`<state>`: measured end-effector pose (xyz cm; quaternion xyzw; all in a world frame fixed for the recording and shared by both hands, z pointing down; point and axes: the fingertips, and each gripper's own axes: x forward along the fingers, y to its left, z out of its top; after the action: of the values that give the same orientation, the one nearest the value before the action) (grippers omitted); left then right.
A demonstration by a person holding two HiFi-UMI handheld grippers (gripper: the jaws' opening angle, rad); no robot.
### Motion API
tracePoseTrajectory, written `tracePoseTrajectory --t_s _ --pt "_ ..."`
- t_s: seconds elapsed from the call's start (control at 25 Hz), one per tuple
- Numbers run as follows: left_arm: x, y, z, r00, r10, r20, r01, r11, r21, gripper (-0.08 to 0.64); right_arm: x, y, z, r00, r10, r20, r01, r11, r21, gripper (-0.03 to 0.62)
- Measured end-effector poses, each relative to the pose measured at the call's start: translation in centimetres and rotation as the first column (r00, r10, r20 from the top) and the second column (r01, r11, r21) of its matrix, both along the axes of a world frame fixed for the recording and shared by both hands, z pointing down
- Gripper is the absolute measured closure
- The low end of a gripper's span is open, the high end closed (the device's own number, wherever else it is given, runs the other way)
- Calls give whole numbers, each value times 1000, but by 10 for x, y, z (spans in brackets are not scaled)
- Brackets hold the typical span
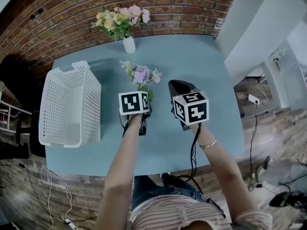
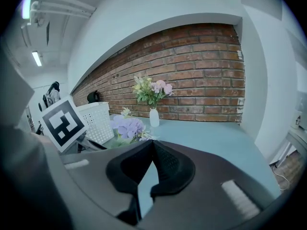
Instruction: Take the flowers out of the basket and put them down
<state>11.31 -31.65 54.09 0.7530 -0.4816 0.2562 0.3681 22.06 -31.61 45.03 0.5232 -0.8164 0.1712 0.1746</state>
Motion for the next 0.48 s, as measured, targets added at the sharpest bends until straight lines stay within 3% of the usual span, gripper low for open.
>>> tracePoseTrajectory --t_s 0.48 --pt "6 5 39 999 -21 26 23 998 -64 488 8 -1 16 1000 -1 -7 1 1000 -23 586"
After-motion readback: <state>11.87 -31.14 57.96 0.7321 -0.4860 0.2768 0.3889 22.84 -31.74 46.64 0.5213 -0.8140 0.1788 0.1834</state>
